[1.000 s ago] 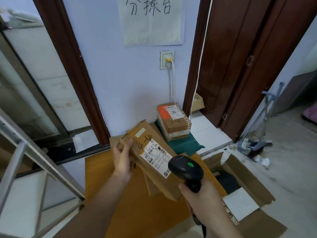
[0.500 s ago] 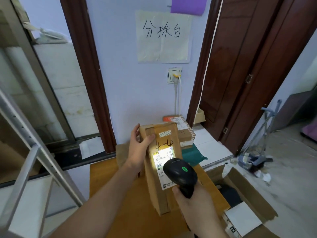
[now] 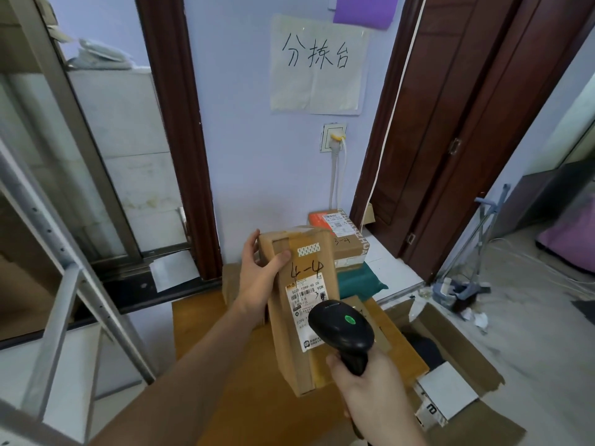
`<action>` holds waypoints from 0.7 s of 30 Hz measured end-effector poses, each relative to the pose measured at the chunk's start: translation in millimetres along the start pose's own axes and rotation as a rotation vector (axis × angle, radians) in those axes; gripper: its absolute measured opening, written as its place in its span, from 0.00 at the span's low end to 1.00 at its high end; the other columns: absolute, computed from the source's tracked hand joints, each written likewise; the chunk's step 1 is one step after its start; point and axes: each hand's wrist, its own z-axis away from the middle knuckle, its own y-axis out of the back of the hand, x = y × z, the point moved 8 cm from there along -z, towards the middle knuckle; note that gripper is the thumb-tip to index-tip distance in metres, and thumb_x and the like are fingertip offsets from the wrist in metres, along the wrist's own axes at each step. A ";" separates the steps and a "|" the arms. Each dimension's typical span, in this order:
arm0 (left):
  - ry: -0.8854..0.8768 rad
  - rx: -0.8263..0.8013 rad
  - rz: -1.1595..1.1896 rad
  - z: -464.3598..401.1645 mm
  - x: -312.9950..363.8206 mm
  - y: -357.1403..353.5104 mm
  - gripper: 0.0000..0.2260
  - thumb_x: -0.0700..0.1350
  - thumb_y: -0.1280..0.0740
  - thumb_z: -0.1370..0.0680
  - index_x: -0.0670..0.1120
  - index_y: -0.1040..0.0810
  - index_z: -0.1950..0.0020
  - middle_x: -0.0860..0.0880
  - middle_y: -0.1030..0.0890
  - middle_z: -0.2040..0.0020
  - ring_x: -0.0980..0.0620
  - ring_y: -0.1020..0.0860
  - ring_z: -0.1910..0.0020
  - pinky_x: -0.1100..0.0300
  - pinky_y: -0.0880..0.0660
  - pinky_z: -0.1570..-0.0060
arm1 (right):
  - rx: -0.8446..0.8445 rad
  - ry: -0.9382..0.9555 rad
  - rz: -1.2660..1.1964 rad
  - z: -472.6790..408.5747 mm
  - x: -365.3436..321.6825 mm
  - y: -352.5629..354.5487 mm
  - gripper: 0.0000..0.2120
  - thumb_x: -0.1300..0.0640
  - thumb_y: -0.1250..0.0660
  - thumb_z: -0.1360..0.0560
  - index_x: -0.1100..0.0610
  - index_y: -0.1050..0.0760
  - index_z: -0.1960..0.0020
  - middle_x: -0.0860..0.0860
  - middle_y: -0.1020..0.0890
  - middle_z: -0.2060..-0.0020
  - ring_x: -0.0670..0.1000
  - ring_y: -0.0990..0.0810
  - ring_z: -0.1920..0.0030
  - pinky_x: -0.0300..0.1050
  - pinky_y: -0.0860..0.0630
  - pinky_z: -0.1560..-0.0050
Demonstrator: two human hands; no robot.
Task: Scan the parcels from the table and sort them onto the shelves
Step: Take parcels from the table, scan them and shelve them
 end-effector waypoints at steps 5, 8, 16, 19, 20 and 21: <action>0.015 0.003 -0.037 6.3 0.8 29.7 0.46 0.61 0.15 0.39 0.73 0.35 0.27 0.49 0.24 0.28 0.42 0.18 0.35 0.38 0.19 0.39 | -0.011 -0.025 0.034 15.4 -10.3 -21.5 0.09 0.49 0.28 0.25 0.54 0.23 0.56 0.52 0.20 0.69 0.52 0.17 0.67 0.46 0.19 0.63; 0.007 0.037 -0.081 4.1 -6.3 49.0 0.51 0.70 0.16 0.48 0.75 0.35 0.28 0.52 0.25 0.28 0.45 0.20 0.33 0.39 0.19 0.37 | -0.031 -0.049 -0.024 24.9 -14.9 -31.1 0.08 0.52 0.28 0.24 0.57 0.23 0.55 0.53 0.21 0.70 0.47 0.20 0.75 0.39 0.24 0.72; 0.007 0.061 -0.036 14.9 -9.7 93.5 0.42 0.45 0.21 0.25 0.59 0.40 0.17 0.54 0.26 0.30 0.53 0.21 0.37 0.52 0.17 0.40 | -0.069 -0.063 -0.006 43.9 -20.5 -56.3 0.12 0.53 0.29 0.24 0.61 0.26 0.59 0.56 0.23 0.71 0.49 0.24 0.77 0.36 0.27 0.75; -0.002 0.099 -0.014 23.4 -8.9 107.8 0.41 0.45 0.22 0.24 0.58 0.41 0.17 0.55 0.28 0.30 0.56 0.22 0.38 0.62 0.18 0.48 | -0.080 -0.049 0.032 51.2 -23.3 -61.1 0.14 0.52 0.29 0.24 0.61 0.26 0.59 0.56 0.22 0.71 0.48 0.23 0.78 0.34 0.28 0.77; 0.000 0.114 0.001 27.0 -8.7 113.2 0.41 0.45 0.22 0.23 0.58 0.41 0.17 0.54 0.28 0.30 0.54 0.21 0.37 0.60 0.18 0.47 | -0.086 -0.040 0.043 53.1 -24.6 -62.2 0.14 0.52 0.29 0.24 0.61 0.26 0.58 0.55 0.22 0.71 0.48 0.23 0.78 0.34 0.29 0.77; 0.001 0.134 0.011 31.6 -8.0 119.4 0.40 0.45 0.23 0.23 0.59 0.41 0.17 0.53 0.27 0.30 0.52 0.21 0.36 0.57 0.19 0.44 | -0.097 -0.030 0.057 54.9 -26.2 -63.7 0.14 0.51 0.29 0.24 0.62 0.26 0.58 0.55 0.22 0.71 0.48 0.22 0.78 0.34 0.28 0.77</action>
